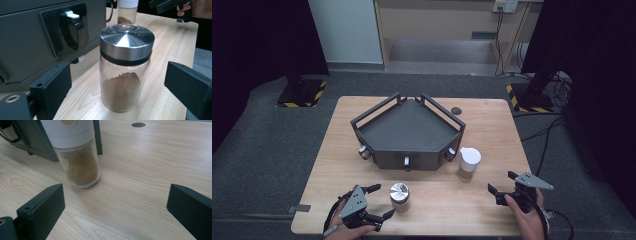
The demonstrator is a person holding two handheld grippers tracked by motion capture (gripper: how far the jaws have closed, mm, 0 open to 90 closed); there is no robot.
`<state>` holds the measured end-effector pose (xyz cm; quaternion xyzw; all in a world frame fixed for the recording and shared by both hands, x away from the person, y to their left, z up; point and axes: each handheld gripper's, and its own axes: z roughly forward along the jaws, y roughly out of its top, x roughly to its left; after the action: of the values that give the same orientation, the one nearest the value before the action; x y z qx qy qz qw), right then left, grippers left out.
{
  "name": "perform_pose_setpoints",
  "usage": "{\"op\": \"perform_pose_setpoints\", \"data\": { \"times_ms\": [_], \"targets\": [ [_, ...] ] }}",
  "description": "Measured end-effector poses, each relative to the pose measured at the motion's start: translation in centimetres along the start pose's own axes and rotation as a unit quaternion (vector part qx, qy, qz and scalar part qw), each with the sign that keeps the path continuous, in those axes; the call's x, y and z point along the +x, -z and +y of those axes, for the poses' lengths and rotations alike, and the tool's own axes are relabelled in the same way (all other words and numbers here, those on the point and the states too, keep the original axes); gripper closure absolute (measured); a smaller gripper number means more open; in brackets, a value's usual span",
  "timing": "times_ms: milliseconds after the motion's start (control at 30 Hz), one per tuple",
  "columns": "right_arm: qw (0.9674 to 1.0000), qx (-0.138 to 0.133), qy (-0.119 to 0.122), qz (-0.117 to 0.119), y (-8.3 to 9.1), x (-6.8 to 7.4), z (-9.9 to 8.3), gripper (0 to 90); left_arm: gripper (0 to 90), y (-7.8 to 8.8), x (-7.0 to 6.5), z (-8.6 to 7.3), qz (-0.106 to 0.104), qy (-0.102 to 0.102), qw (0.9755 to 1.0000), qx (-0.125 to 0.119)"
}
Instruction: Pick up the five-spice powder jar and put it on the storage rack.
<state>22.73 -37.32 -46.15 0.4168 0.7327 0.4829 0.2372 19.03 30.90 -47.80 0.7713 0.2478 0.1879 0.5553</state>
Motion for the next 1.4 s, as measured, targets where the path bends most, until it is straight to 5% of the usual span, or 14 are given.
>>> {"op": "perform_pose_setpoints", "data": {
  "times_ms": [833,1400],
  "targets": [
    [0.9999,0.011,0.002,0.004,-0.4,0.1,-0.1,2.3,6.4,-1.9,-0.3,0.4,-0.003,-0.014,0.9998,0.011],
    [0.9993,0.027,0.024,0.004,-0.6,0.4,0.3,2.4,6.4,-2.3,-0.4,0.6,-0.006,-0.023,0.9996,0.017]
  ]
}}
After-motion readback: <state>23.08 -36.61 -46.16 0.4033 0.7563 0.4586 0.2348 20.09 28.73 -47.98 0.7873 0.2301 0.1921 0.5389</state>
